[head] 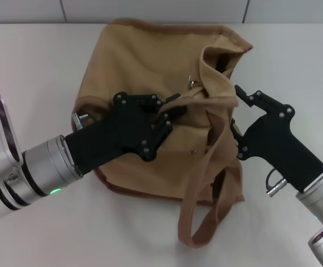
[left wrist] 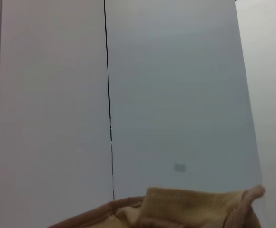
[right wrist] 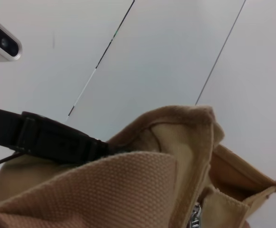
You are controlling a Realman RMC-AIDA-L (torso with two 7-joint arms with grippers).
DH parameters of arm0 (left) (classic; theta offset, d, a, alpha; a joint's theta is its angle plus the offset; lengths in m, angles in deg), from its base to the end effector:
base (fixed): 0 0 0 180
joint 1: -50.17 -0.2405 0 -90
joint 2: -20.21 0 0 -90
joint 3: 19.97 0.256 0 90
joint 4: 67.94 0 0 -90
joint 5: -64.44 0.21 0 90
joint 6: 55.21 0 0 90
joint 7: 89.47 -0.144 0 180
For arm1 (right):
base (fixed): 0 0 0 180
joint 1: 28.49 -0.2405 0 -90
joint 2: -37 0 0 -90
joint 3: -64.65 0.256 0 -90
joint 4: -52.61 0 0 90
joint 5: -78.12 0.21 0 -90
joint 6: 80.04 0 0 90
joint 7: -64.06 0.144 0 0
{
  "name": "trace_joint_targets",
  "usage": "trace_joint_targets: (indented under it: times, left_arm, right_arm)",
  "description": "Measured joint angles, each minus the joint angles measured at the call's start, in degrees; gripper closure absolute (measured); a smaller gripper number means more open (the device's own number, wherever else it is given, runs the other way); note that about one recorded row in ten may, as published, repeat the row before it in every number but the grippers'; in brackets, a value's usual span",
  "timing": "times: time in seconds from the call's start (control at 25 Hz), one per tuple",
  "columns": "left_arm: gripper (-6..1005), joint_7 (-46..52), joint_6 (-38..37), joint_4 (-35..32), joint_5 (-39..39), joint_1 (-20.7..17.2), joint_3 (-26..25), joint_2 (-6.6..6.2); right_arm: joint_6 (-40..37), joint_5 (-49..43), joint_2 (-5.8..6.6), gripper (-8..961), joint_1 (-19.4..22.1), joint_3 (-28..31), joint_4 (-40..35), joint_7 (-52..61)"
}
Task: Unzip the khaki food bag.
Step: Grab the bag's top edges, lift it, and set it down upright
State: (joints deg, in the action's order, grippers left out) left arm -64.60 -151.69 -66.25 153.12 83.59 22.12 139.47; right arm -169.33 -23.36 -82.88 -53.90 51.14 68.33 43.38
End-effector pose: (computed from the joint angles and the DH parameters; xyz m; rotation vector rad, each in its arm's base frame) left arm -0.2301 0.2771 -0.0645 -2.4064 -0.0857 -1.2364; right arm 0.2517 0.2495 -0.0849 -1.9909 -0.2215 0.7878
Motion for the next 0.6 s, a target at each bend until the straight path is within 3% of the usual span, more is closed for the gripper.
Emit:
trace_joint_targets:
  times: [0.4,0.6]
  left_arm:
    - [943,0.00,0.36,0.36,0.00,0.93,0.00,0.00]
    - [943,0.00,0.42,0.45,0.01,1.06,0.00,0.00]
  right_arm:
    - [-1.36,-0.08,0.00,554,-0.11,-0.24,0.62,-0.27]
    - [-1.50,-0.09,0.00,634,-0.03,0.06,0.63,-0.28]
